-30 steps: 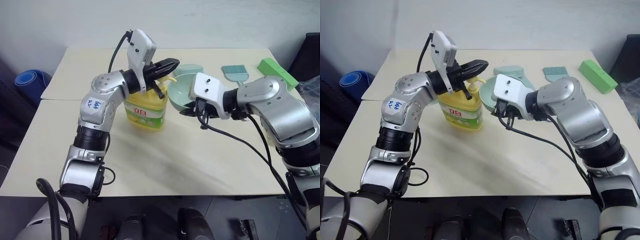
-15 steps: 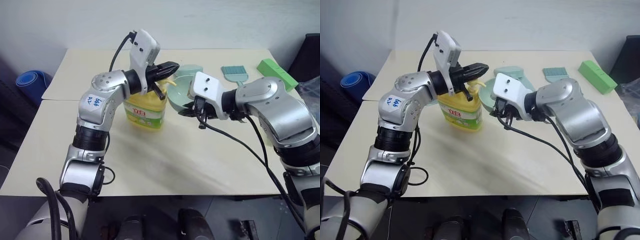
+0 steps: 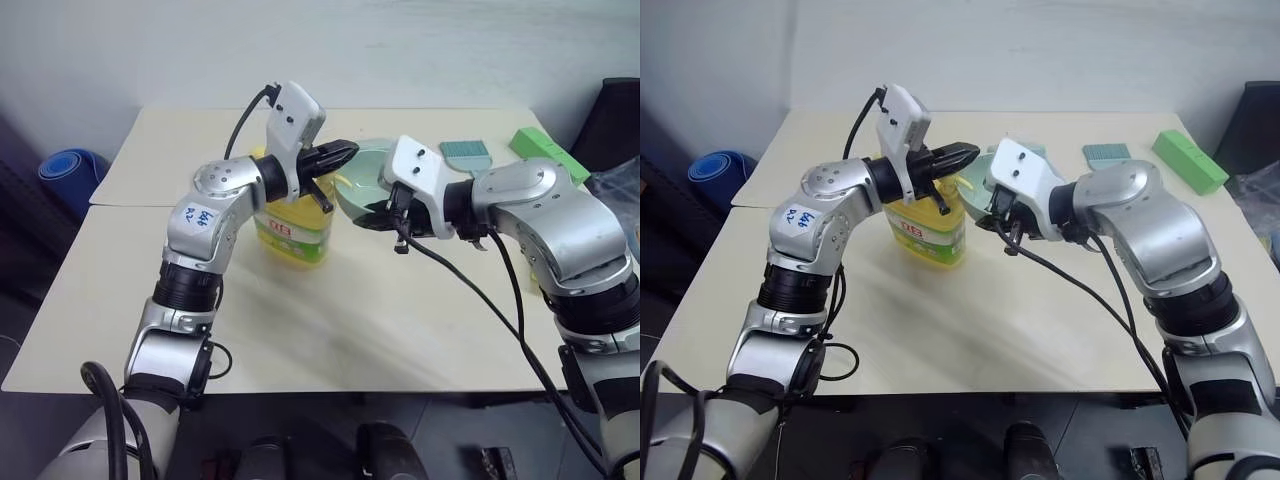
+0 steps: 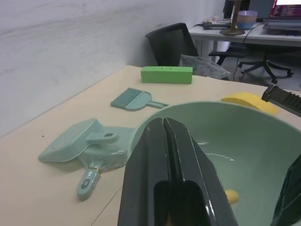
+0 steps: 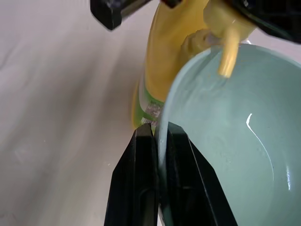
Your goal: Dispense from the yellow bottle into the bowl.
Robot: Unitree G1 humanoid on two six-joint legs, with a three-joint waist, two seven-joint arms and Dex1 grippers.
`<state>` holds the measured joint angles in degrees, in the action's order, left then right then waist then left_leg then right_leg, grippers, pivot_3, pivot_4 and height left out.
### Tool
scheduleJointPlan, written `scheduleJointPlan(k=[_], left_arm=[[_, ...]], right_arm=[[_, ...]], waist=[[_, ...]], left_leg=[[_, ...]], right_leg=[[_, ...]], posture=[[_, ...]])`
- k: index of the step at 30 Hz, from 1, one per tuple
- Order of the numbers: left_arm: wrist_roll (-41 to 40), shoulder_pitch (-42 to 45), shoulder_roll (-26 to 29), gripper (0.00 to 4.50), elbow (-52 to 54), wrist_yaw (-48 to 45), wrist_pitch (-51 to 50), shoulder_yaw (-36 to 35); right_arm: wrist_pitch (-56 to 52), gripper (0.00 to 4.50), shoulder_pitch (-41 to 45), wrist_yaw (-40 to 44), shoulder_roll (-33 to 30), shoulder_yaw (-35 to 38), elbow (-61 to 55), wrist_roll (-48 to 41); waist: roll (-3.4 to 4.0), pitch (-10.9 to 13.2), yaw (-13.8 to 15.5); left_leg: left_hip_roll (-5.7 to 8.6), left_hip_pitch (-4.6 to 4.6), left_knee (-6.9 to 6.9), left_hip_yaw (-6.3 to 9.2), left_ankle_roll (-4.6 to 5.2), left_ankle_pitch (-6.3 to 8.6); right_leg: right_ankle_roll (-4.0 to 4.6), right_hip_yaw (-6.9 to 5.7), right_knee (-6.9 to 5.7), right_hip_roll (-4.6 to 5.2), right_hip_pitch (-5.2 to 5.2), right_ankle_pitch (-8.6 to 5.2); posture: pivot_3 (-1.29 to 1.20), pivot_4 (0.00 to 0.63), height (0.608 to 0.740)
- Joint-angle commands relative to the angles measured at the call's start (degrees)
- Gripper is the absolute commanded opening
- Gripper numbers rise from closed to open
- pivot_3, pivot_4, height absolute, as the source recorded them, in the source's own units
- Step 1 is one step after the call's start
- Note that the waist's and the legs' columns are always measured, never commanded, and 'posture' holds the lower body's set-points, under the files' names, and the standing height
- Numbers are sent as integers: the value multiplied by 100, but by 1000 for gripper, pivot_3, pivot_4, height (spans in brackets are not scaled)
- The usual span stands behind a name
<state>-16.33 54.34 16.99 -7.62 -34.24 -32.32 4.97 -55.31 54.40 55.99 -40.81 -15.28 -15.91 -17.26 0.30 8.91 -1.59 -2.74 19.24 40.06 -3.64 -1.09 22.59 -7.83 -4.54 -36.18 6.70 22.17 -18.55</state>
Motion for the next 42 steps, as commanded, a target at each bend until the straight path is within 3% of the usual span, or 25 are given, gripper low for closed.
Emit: scheduleJointPlan(k=[1, 9, 20, 25, 28, 33, 34, 38, 42], left_arm=[[338, -603, 15, 28, -642, 61, -373, 364], [-200, -468, -349, 28, -312, 91, 180, -373], [-1534, -610, 108, 28, 394, -1128, 966, -1574], [-1906, -1783, 1297, 28, 1135, -2283, 829, -1878], [-1797, -2635, 1782, 28, 1351, -2580, 960, -1932], [-1704, -3986, 2062, 28, 1651, -2692, 1176, -1996], [-1702, -4160, 2012, 0, 1684, -2606, 1211, -2004], [-1743, -4651, 1881, 829, 1850, -2305, 1116, -1977], [-1252, -5291, 1930, 2037, 1745, -2345, 1782, -1951]], right_arm=[[25, 0, 47, -63, -6, 244, -257, -126], [67, 0, -211, -128, -145, 345, -296, -204], [1833, 0, -1619, 27, -535, 748, 788, 62], [4220, 0, -2168, -289, -283, 699, 3143, 832], [4815, 0, -2140, -154, -83, 764, 3836, 872], [5326, 0, -2031, -34, 126, 903, 4627, 895], [5230, 479, -2016, -24, 150, 961, 4701, 848], [5378, 1514, -2108, 157, 151, 1140, 4675, 742], [5924, 2821, -2677, 304, -45, 1492, 3852, 594]], waist=[[1, -16, 0], [-1, -24, 5], [-25, 0, -6], [-25, 7, -53], [-1, 35, -120], [3, 58, -153], [4, 60, -130], [4, 60, -41], [7, 62, 8]], left_leg=[[0, -1, -2, 0, 0, 0], [-2, -2, -5, 2, 0, 0], [0, 92, 4, 7, 0, 0], [0, 89, -4, 7, 0, 0], [-2, 88, -4, 7, 0, 0], [-7, 92, 4, 9, 0, 0], [-7, 92, 3, 10, 0, 0], [-5, 95, 9, 14, 0, 0], [-7, 92, 2, 13, 0, 0]], right_leg=[[0, -1, 6, 0, -4, 0], [0, -3, 21, -2, -12, 0], [-2, -20, 25, 0, 65, 1], [-2, -26, 28, 1, 64, 1], [-2, -26, 31, 1, 64, 1], [-2, -25, 28, 1, 63, 1], [-2, -25, 28, 1, 63, 1], [-2, -24, 28, 4, 60, 1], [-2, -26, 27, 2, 61, 1]], posture=[[0, 150, 740], [0, 150, 740], [0, 150, 740], [0, 150, 740], [0, 150, 740], [0, 150, 740], [0, 150, 740], [0, 150, 740], [0, 150, 740]])
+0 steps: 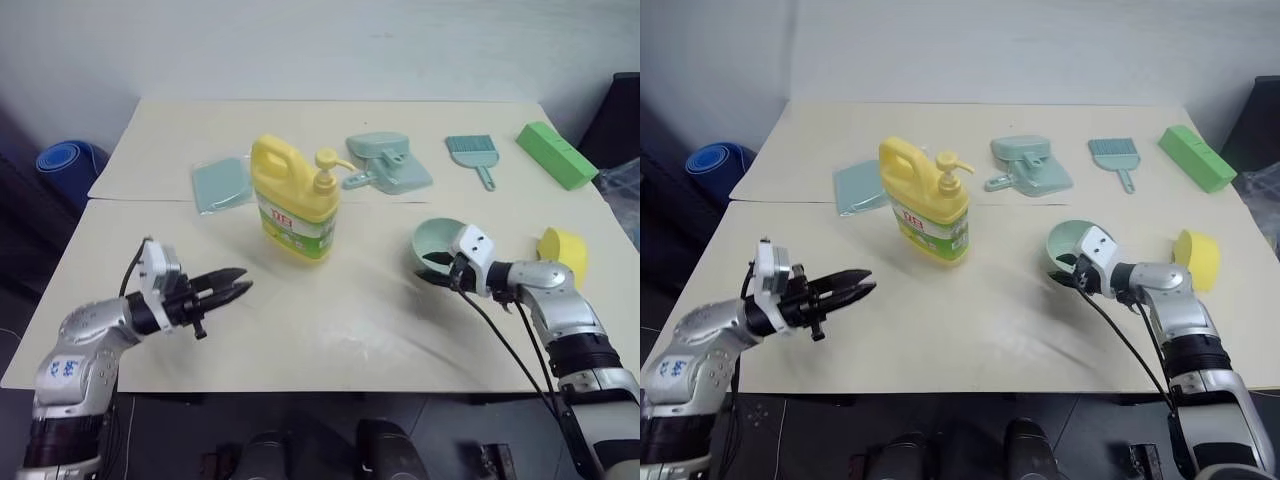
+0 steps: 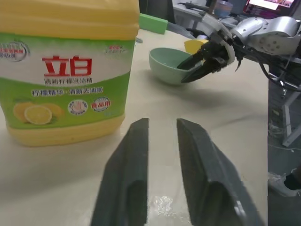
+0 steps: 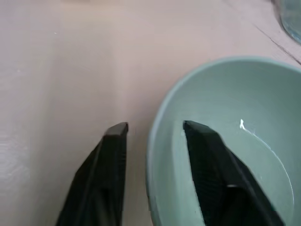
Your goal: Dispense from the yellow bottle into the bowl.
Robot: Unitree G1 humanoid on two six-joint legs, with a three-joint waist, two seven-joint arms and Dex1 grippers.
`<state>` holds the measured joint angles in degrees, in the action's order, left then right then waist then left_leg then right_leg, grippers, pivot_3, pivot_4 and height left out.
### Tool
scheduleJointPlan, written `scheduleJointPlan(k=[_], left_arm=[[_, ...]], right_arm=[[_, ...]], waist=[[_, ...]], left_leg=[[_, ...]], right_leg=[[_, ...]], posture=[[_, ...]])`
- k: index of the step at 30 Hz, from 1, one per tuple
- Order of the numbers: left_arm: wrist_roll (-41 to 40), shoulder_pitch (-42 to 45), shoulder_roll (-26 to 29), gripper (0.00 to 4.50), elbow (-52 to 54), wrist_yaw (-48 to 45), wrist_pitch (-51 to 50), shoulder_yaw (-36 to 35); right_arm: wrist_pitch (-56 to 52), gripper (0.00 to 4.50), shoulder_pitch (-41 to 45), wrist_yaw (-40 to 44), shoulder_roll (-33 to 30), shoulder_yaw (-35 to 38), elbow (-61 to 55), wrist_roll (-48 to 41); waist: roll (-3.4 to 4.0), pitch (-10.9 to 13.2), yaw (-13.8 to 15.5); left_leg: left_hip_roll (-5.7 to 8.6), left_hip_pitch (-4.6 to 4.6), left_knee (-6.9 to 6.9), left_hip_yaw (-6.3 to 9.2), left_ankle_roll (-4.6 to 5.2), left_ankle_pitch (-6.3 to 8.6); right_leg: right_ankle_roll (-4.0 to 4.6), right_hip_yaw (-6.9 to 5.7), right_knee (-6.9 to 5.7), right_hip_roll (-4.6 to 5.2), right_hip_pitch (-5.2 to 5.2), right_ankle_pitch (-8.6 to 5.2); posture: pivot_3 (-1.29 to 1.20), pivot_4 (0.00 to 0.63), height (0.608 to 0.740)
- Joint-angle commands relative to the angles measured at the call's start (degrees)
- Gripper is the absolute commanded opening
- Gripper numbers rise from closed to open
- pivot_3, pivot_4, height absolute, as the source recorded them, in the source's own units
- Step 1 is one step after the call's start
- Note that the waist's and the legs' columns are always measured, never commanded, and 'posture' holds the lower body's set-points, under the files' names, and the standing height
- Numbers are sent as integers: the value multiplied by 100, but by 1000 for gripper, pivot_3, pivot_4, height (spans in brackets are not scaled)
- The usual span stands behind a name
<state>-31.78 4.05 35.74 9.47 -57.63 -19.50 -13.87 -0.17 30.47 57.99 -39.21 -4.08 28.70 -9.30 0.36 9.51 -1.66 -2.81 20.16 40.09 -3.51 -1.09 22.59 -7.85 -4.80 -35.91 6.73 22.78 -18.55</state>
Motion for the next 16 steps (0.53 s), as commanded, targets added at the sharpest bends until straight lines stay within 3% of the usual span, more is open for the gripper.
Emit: scheduleJointPlan(k=[1, 3, 7, 11, 16], left_arm=[[422, -412, 90, 2299, -37, -62, 741, -89], [867, -740, 186, 2818, -249, -82, 1351, -70], [1263, -1203, 96, 3949, -590, 144, 2143, -145], [1450, -1535, 55, 3994, -693, 320, 2545, -168], [1542, -1846, -72, 3994, -813, 549, 2780, -162]], right_arm=[[691, 3115, -509, 130, -215, 563, -900, -338], [1189, 3690, -1100, 401, -92, 1066, -1607, -984], [605, 3733, -2280, 290, -38, 1488, -2740, -1616], [1173, 4494, -3227, 596, -99, 1537, -2978, -1433], [1905, 4494, -3649, 471, -23, 1558, -2567, -1024]], waist=[[2, 1, 19], [1, 1, 38], [0, 1, 47], [-2, 0, 127], [-2, 0, 153]], left_leg=[[0, 2, -1, 0, 0, 0], [1, 4, 0, -1, 0, 0], [1, -2, 0, -9, -1, 1], [1, -6, -1, -14, -1, 2], [2, -18, 0, -30, 2, 3]], right_leg=[[0, -2, 2, 0, 1, 0], [0, -2, 5, 1, 1, 0], [0, 2, 7, 0, -3, 0], [0, 8, 8, 1, -8, 0], [0, 24, 9, 0, -11, 0]], posture=[[0, 150, 740], [0, 150, 740], [0, 150, 740], [0, 150, 740], [0, 150, 740]])
